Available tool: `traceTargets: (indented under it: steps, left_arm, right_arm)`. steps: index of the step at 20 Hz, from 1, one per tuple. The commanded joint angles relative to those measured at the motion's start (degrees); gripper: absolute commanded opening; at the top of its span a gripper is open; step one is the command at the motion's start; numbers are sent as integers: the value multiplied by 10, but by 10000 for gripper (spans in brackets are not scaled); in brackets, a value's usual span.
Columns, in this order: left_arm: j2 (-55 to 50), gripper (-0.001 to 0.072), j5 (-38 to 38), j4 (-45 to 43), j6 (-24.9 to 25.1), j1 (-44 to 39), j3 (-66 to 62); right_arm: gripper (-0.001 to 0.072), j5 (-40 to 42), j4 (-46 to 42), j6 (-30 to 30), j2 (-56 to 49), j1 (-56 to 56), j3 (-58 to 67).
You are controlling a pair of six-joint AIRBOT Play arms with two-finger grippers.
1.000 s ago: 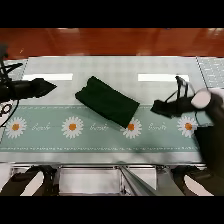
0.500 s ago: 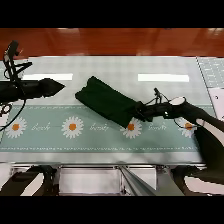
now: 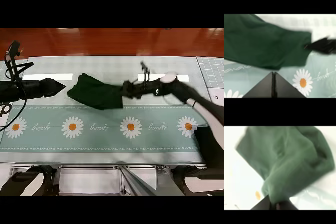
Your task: Fold the shirts.
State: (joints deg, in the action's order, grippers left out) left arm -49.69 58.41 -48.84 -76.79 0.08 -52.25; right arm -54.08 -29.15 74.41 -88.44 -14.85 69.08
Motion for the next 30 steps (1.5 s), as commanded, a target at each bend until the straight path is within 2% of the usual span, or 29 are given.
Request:
traceTargets:
  steps: [1, 2, 4, 11, 16, 20, 23, 27, 30]
  left_arm:
    - [1, 16, -17, 0, -5, 10, -1]
    - [1, 16, -23, 0, -12, 20, -4]
    - [1, 16, -30, 0, -13, 34, -10]
    - [1, 16, -45, 0, -12, 71, -38]
    - [1, 16, -94, 0, -12, 82, -64]
    - [0, 16, -115, 0, 3, 82, -64]
    - [0, 17, -134, 0, 7, 82, -64]
    - [0, 16, -152, 0, 8, 82, -64]
    - [0, 16, -154, 0, 14, 82, -64]
  right_arm:
    - [25, -113, -259, 123, 48, 40, 143]
    - [25, -146, -300, 135, 75, 63, 160]
    - [25, -193, -328, 149, 143, 130, 164]
    - [25, -305, -316, 164, 299, 400, 164]
    - [25, -422, -303, 159, 345, 617, 164]
    - [25, -469, -288, 160, 351, 731, 164]
    - [25, -524, -375, 162, 354, 784, 163]
    - [26, -524, -519, 155, 384, 863, 160]
    - [26, -524, -636, 155, 410, 880, 109]
